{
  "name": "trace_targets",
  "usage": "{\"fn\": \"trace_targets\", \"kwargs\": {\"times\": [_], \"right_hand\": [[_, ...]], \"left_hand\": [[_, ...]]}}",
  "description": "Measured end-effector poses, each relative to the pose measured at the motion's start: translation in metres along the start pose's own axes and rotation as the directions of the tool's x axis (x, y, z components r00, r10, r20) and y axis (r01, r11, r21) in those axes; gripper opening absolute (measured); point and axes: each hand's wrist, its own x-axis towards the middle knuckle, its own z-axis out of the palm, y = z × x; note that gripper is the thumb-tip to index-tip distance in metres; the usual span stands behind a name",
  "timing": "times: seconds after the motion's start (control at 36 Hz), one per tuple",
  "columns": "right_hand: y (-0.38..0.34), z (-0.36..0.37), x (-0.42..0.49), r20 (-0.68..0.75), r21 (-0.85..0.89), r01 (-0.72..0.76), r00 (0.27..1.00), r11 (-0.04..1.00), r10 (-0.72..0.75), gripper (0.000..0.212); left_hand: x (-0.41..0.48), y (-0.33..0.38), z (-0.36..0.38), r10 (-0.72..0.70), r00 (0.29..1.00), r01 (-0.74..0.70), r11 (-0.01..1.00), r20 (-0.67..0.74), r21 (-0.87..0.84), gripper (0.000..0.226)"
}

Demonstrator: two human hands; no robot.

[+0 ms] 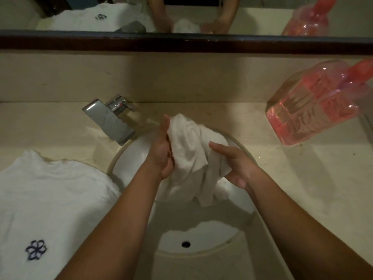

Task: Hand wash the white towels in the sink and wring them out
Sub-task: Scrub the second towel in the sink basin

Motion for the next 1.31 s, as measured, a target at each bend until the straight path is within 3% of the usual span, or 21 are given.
{"fn": "trace_targets", "kwargs": {"times": [0.06,0.14,0.22,0.28,0.36,0.44,0.53,0.69,0.78,0.83,0.89,0.92,1.03,1.08,1.14,1.22,1.31], "right_hand": [[-0.002,0.004,0.002,0.029,0.096,0.042,0.999,0.995,-0.045,0.044],[-0.004,0.009,0.005,0.02,0.15,0.063,0.998,0.987,-0.066,0.046],[-0.007,0.011,0.008,-0.019,0.235,0.047,0.999,0.971,-0.044,0.045],[-0.011,0.014,0.009,-0.028,0.261,0.039,0.999,0.965,-0.033,0.048],[-0.018,0.018,0.008,-0.018,0.214,0.035,0.999,0.976,-0.032,0.052],[-0.021,0.015,0.007,-0.061,0.168,0.044,0.998,0.985,-0.034,0.041],[-0.022,0.005,0.007,-0.215,0.111,0.098,0.974,0.989,-0.072,0.036],[-0.014,0.003,0.012,-0.293,-0.071,0.111,0.948,0.991,-0.127,0.041],[-0.011,0.032,0.011,-0.288,-0.084,0.13,0.946,0.988,-0.149,0.054],[-0.005,0.053,0.015,-0.309,-0.198,0.164,0.925,0.966,-0.22,0.073],[-0.001,0.066,0.018,-0.312,-0.378,0.17,0.902,0.91,-0.299,0.084],[0.0,0.07,0.018,-0.318,-0.444,0.172,0.887,0.879,-0.334,0.075],[0.017,0.081,0.005,-0.258,-0.455,0.18,0.911,0.872,-0.323,0.026],[0.028,0.083,0.0,-0.2,-0.493,0.226,0.91,0.84,-0.362,0.015],[0.029,0.076,0.006,-0.201,-0.525,0.267,0.884,0.808,-0.422,0.018],[0.012,0.067,0.02,-0.266,-0.561,0.239,0.854,0.792,-0.447,0.04],[0.006,0.066,0.024,-0.302,-0.478,0.226,0.865,0.848,-0.401,0.037]], "left_hand": [[-0.001,-0.008,-0.001,0.003,1.0,-0.005,0.998,0.026,0.062,0.07],[0.003,-0.026,-0.006,0.114,0.988,-0.09,0.974,-0.104,0.208,0.099],[0.005,-0.041,-0.01,0.238,0.964,-0.168,0.891,-0.119,0.421,0.099],[0.006,-0.047,-0.011,0.266,0.954,-0.182,0.882,-0.14,0.434,0.098],[0.008,-0.048,-0.009,0.267,0.949,-0.191,0.908,-0.165,0.372,0.083],[0.006,-0.042,-0.01,0.061,0.988,-0.039,0.988,-0.145,0.15,0.096],[0.001,-0.032,-0.012,-0.063,0.994,0.059,0.997,-0.09,-0.052,0.094],[0.004,-0.02,-0.012,-0.058,0.996,0.047,0.987,-0.066,-0.156,0.095],[0.006,-0.026,0.001,0.033,0.972,-0.044,0.998,-0.233,-0.041,0.096],[0.005,-0.034,0.012,0.183,0.918,-0.121,0.974,-0.352,0.193,0.098],[0.002,-0.04,0.026,0.358,0.878,-0.218,0.89,-0.318,0.401,0.088],[0.002,-0.043,0.03,0.407,0.86,-0.25,0.861,-0.306,0.443,0.087],[0.006,-0.039,0.032,0.475,0.773,-0.263,0.843,-0.419,0.47,0.063],[0.009,-0.037,0.029,0.443,0.788,-0.235,0.858,-0.427,0.457,0.048],[0.004,-0.036,0.032,0.405,0.809,-0.21,0.876,-0.427,0.434,0.045],[-0.004,-0.035,0.04,0.366,0.833,-0.188,0.892,-0.414,0.41,0.051],[-0.005,-0.031,0.047,0.4,0.821,-0.214,0.876,-0.407,0.432,0.044]]}}
